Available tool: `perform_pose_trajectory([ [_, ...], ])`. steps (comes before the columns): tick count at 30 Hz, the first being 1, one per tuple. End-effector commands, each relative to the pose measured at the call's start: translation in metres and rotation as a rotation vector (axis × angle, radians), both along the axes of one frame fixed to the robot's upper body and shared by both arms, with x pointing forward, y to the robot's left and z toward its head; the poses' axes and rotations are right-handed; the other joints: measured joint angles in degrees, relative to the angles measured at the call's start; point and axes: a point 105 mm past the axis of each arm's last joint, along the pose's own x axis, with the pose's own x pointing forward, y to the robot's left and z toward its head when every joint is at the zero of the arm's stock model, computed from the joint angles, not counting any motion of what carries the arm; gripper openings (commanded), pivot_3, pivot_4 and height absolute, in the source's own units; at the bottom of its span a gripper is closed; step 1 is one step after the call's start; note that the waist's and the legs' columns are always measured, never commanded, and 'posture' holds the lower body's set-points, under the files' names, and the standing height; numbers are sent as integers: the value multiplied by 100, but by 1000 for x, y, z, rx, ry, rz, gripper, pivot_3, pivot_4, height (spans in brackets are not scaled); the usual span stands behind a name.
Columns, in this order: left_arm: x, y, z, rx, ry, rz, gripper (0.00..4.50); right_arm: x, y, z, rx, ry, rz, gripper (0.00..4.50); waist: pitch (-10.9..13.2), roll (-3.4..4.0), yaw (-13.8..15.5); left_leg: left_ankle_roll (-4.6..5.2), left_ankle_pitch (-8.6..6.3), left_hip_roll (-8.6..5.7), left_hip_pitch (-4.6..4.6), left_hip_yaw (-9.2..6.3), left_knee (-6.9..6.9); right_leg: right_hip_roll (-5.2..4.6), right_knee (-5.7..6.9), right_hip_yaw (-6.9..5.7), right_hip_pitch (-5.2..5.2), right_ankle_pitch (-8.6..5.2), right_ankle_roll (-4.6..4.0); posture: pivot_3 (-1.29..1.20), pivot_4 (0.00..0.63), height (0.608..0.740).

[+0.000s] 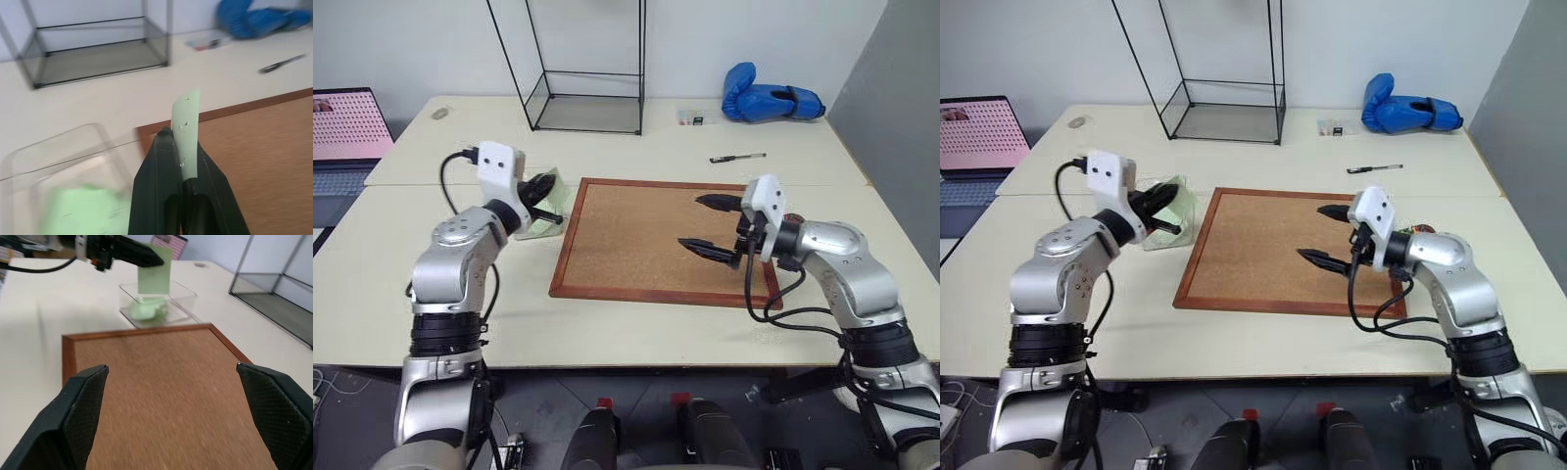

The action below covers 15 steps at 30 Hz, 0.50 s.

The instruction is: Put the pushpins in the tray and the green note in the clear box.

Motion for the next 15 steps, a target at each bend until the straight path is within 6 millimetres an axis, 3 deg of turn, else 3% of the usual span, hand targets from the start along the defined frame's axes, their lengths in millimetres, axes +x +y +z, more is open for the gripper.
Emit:
perform_pose_trajectory([
  [1, 9, 22, 11, 64, -62, 122, 0, -4, 13, 7, 5, -33, 53, 4452, 0, 0, 11, 0, 0, -2, -2, -1, 0, -2, -1, 0, -1, 0, 0, 0, 150, 740],
  [8, 28, 34, -4, 70, -17, 212, 189, -8, 24, 6, 6, -30, 74, 4483, 2, -3, 2, 0, 0, -1, -8, -1, 0, -3, 1, -2, -8, 1, 0, 0, 150, 740],
  [15, 36, 28, -2, 76, -21, 195, 1367, -10, 25, 6, 9, -26, 70, 4500, 2, -3, -7, 0, 0, -1, -8, 0, 0, -3, 4, -2, -10, 1, 0, 0, 150, 740],
])
